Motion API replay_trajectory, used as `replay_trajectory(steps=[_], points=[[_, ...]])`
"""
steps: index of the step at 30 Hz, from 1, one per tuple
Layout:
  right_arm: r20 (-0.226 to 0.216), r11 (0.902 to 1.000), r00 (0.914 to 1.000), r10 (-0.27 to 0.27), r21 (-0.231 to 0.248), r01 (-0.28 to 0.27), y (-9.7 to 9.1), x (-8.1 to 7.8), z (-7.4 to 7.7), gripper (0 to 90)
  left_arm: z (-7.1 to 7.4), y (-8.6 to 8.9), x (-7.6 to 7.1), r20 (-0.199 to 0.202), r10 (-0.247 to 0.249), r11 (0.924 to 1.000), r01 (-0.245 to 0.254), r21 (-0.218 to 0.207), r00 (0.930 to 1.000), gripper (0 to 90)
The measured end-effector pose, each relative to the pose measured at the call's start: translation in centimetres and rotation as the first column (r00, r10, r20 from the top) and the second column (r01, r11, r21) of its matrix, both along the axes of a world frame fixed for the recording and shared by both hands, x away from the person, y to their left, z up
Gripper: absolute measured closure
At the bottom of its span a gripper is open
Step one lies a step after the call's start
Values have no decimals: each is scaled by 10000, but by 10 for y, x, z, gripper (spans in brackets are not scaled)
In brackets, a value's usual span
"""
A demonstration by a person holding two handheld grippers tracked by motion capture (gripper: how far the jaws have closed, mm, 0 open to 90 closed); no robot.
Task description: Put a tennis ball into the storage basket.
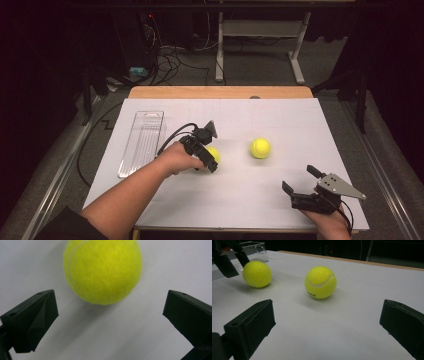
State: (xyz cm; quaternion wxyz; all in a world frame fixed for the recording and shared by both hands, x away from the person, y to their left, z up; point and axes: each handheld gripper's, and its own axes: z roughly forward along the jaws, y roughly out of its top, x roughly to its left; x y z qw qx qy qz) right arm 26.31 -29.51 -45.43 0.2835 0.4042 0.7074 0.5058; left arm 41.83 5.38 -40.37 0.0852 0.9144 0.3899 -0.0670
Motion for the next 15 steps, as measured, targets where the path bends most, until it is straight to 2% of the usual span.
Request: replay_trajectory(steps=[7, 13, 14, 15], points=[[-6, 10000, 10000, 3, 10, -3, 0, 0, 0, 0, -9, -10, 15, -59, 174, 9997, -173, 171, 9998, 30], [2, 10000, 10000, 5, 3, -5, 0, 0, 0, 0, -15, -12, 20, -81, 287, 9994, -285, 171, 9996, 188], [-12, 10000, 10000, 0, 10, 0, 0, 0, 0, 0, -15, -11, 20, -138, 246, 9996, -244, 138, 9996, 217], [-3, 10000, 10000, 6, 4, -6, 0, 0, 0, 0, -14, -11, 20, -155, 226, 9997, -228, -75, 9996, 254]])
